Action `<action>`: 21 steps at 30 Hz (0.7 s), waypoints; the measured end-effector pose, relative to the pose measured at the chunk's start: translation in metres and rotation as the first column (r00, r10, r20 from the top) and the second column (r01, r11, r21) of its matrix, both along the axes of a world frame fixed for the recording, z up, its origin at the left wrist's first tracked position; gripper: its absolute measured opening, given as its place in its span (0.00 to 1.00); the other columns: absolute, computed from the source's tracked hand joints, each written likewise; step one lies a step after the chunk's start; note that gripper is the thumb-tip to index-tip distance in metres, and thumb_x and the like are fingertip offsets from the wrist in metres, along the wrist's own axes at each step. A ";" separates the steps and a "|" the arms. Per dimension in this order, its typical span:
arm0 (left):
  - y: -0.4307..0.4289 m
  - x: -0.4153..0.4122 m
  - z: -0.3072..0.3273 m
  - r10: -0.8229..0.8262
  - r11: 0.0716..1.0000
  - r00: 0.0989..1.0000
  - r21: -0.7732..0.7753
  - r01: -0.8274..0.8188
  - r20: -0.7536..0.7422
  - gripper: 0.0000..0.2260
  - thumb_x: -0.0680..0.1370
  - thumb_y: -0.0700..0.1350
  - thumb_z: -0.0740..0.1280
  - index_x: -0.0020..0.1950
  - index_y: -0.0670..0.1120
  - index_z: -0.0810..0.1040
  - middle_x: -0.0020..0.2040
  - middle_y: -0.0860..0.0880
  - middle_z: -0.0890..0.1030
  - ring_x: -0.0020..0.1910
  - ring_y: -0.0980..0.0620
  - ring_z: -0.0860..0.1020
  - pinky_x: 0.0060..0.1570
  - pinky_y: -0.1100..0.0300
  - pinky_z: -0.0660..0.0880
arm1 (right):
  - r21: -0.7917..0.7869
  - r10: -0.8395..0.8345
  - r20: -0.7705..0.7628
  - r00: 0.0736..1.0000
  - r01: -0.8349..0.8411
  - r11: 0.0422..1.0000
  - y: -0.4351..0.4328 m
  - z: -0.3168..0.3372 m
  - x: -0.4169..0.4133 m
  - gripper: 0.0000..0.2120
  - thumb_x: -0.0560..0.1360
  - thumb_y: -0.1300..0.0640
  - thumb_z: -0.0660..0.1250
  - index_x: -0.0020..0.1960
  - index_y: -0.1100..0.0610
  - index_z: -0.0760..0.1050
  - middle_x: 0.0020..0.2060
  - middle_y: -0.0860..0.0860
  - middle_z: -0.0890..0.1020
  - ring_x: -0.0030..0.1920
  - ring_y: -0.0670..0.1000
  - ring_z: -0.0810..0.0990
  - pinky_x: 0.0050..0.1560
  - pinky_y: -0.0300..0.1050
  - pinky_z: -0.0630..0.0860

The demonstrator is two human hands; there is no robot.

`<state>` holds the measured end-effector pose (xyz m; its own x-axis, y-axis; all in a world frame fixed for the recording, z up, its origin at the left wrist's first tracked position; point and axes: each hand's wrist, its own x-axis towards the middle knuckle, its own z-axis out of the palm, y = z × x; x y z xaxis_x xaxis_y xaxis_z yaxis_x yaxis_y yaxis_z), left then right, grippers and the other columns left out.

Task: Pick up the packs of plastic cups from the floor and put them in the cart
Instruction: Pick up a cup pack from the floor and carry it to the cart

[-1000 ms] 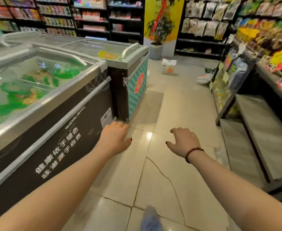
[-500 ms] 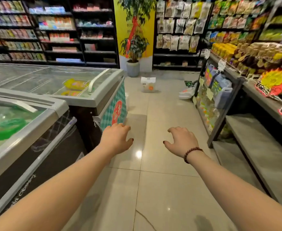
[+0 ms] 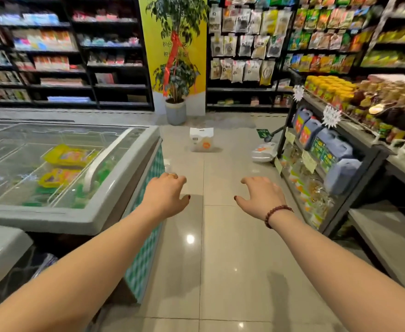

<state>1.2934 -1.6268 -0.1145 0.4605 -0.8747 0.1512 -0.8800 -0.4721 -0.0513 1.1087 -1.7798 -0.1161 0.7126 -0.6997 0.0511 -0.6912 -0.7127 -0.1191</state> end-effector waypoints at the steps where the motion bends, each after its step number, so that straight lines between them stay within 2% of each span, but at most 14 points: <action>1: -0.019 0.015 0.000 -0.002 1.000 1.000 0.000 0.002 -0.001 0.21 0.78 0.58 0.62 0.66 0.48 0.73 0.59 0.48 0.78 0.61 0.47 0.75 0.55 0.53 0.72 | 0.000 0.000 0.000 1.000 0.000 1.000 -0.019 0.000 0.015 0.25 0.77 0.43 0.61 0.71 0.51 0.68 0.67 0.50 0.75 0.69 0.54 0.69 0.65 0.48 0.66; 13: -0.286 0.183 -0.025 0.065 0.998 0.997 -0.010 -0.065 -0.049 0.22 0.78 0.57 0.62 0.69 0.49 0.72 0.62 0.49 0.78 0.62 0.46 0.74 0.56 0.52 0.72 | 0.021 0.049 -0.022 0.999 -0.049 0.999 -0.302 -0.019 0.189 0.26 0.77 0.42 0.62 0.71 0.51 0.68 0.67 0.50 0.74 0.69 0.54 0.69 0.67 0.50 0.65; 21: -0.450 0.285 -0.024 0.112 0.994 0.988 -0.002 -0.113 -0.103 0.22 0.78 0.57 0.62 0.69 0.49 0.71 0.63 0.49 0.77 0.63 0.47 0.73 0.53 0.54 0.72 | 0.068 0.072 -0.032 0.997 -0.070 0.995 -0.468 -0.023 0.296 0.26 0.77 0.43 0.63 0.71 0.52 0.69 0.67 0.51 0.74 0.68 0.55 0.69 0.66 0.49 0.67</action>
